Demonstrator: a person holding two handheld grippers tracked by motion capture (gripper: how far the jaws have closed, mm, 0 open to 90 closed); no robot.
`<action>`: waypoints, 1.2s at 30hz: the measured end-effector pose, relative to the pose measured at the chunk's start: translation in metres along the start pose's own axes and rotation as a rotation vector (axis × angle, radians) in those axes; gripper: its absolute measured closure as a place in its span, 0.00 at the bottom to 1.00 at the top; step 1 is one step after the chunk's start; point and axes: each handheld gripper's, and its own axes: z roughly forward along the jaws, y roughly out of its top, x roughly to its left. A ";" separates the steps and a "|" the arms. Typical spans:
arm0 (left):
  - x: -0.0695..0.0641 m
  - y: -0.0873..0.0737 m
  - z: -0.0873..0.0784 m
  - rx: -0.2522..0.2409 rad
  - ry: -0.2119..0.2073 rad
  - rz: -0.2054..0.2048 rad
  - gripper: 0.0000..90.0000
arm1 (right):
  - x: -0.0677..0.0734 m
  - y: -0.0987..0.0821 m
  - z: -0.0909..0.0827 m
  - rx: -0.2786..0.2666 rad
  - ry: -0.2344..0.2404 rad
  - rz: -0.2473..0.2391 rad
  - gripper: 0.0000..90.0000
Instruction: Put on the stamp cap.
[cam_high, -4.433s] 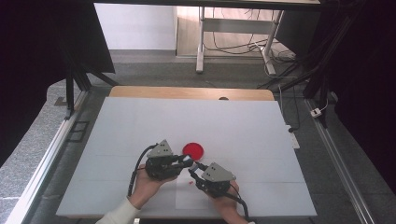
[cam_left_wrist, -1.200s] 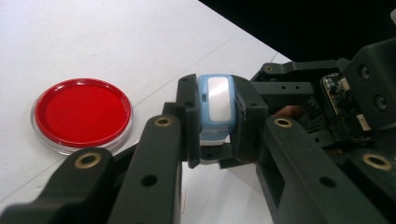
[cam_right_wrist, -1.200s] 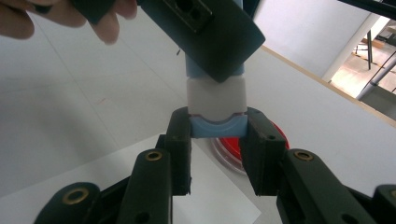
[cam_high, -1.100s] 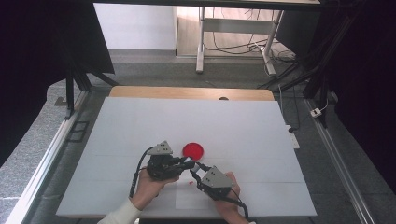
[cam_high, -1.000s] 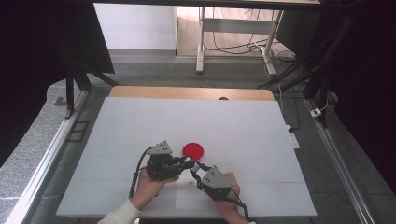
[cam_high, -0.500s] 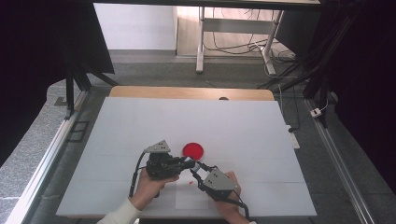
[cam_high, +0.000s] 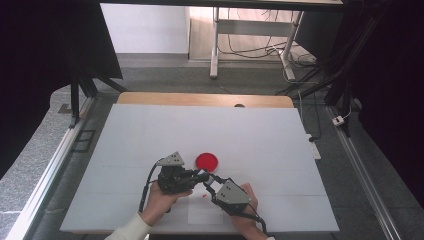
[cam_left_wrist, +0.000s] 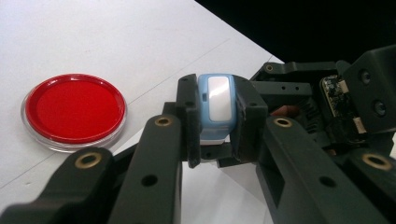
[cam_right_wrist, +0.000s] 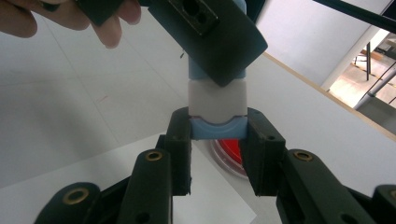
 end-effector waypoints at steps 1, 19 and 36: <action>0.001 0.000 0.000 -0.001 -0.006 -0.007 0.84 | 0.000 0.000 0.000 -0.002 0.001 0.000 0.72; 0.001 0.002 -0.002 0.006 0.004 0.021 0.84 | -0.005 0.001 0.001 0.009 0.032 -0.006 0.69; 0.008 0.008 -0.016 -0.001 0.067 0.060 0.84 | -0.031 -0.010 -0.011 0.026 0.107 0.147 0.51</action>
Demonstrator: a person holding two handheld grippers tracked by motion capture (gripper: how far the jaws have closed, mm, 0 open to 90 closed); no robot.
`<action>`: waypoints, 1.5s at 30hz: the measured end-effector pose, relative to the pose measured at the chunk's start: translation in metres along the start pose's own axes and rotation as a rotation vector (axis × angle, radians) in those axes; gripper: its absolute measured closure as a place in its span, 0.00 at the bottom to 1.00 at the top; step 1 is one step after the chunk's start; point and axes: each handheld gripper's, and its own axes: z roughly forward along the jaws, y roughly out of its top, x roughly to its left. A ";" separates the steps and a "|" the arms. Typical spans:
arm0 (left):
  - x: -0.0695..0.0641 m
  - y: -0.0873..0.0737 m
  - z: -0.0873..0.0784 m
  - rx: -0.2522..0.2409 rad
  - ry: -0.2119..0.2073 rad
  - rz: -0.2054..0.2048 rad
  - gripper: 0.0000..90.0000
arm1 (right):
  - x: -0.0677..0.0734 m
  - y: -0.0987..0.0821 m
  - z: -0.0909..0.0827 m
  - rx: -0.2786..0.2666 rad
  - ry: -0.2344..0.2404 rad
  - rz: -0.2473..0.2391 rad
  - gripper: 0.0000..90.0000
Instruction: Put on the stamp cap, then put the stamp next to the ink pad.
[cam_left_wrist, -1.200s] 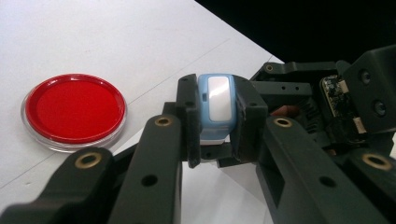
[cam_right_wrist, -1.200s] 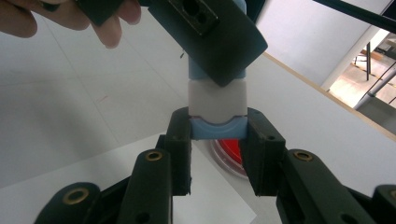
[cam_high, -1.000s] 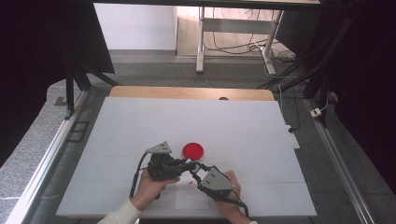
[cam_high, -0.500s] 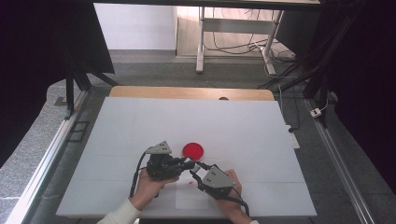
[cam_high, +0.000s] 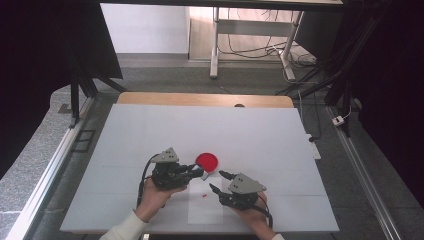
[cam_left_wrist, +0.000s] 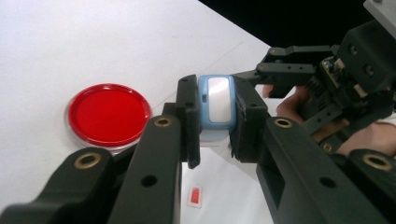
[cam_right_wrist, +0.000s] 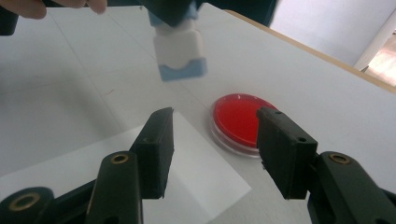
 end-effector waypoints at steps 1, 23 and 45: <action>0.001 0.000 -0.001 0.003 0.004 0.002 0.84 | -0.003 -0.001 -0.002 0.003 0.001 0.008 0.51; 0.021 0.000 -0.007 0.078 0.131 0.055 0.84 | -0.063 -0.033 -0.062 0.070 -0.048 0.157 0.50; 0.045 0.004 -0.014 0.116 0.201 0.056 0.84 | -0.074 -0.048 -0.081 0.098 -0.071 0.189 0.49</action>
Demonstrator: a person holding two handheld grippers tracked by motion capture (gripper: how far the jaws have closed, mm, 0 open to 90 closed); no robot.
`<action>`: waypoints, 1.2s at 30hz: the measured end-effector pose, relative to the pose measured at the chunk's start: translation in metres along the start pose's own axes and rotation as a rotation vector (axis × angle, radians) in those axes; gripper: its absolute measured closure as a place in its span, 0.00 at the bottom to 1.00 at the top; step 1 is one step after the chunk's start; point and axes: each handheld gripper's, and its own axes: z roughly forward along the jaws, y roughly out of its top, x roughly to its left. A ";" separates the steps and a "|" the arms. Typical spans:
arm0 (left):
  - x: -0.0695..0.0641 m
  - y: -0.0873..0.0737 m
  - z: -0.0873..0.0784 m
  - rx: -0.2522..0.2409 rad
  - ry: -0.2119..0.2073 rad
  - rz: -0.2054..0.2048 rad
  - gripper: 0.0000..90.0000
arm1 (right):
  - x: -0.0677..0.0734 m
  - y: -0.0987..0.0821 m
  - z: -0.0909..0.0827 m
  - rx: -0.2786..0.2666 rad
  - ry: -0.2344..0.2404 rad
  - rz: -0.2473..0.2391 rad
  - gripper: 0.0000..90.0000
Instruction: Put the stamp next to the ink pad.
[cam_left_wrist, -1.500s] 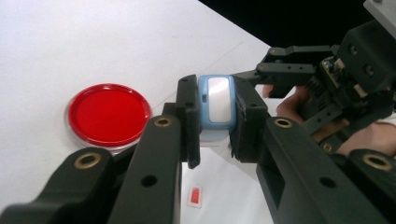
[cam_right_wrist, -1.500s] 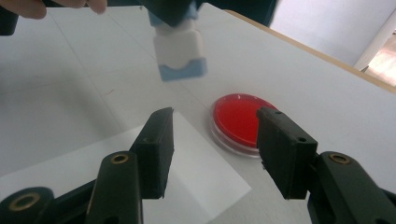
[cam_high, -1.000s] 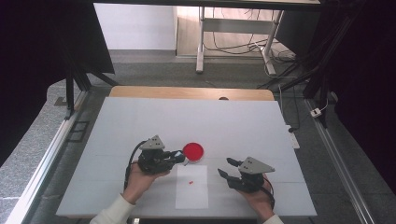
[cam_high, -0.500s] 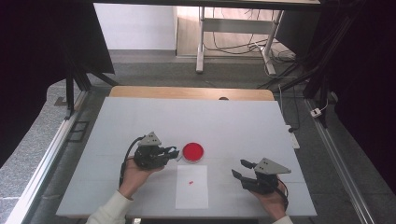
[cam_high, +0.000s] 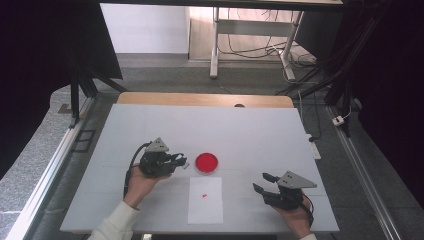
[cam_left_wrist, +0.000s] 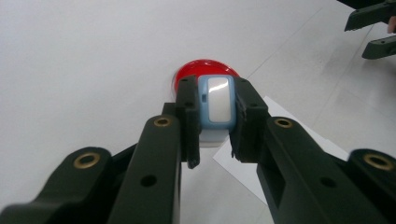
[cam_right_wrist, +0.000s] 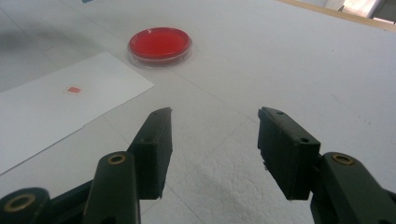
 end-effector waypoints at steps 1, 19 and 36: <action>0.001 0.000 0.001 0.003 0.005 0.000 0.84 | 0.000 0.000 0.000 0.002 0.000 0.001 0.49; 0.014 -0.001 0.038 0.126 0.074 0.012 0.83 | 0.001 0.000 0.005 0.025 0.004 -0.007 0.48; 0.013 -0.003 0.055 0.148 0.079 0.026 0.82 | 0.000 0.000 0.007 0.031 0.005 -0.001 0.48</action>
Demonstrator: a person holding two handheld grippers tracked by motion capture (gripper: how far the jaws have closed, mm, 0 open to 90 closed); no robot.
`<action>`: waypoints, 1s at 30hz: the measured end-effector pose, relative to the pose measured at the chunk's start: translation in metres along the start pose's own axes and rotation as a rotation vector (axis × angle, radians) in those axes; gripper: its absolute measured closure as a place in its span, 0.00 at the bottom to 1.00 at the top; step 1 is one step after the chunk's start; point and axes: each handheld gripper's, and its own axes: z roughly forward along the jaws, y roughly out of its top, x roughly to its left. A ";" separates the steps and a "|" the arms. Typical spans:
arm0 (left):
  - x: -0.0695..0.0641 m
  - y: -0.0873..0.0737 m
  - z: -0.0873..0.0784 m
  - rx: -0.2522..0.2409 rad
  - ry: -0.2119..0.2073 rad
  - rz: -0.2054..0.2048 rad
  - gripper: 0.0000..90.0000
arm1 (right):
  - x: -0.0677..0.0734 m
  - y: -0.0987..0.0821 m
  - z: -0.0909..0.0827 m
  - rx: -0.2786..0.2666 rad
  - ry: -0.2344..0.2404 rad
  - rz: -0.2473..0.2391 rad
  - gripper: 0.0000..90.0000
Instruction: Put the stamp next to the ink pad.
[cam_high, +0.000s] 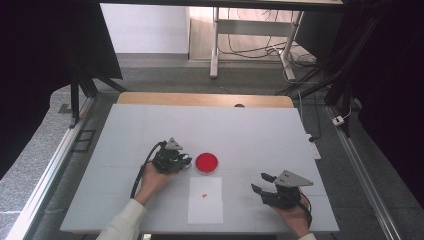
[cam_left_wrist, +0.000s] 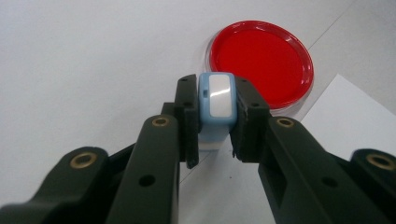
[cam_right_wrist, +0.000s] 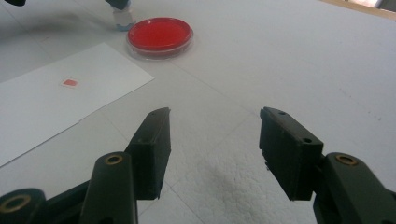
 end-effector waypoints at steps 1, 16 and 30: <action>0.000 0.000 0.001 -0.001 0.000 -0.001 0.80 | 0.000 0.000 0.000 -0.001 0.000 -0.001 0.48; -0.006 -0.001 -0.019 -0.095 0.023 0.004 0.43 | -0.001 0.000 -0.001 -0.009 -0.004 -0.003 0.48; -0.026 -0.015 -0.060 -0.159 -0.027 0.045 0.31 | -0.012 0.000 -0.008 -0.032 -0.002 -0.010 0.48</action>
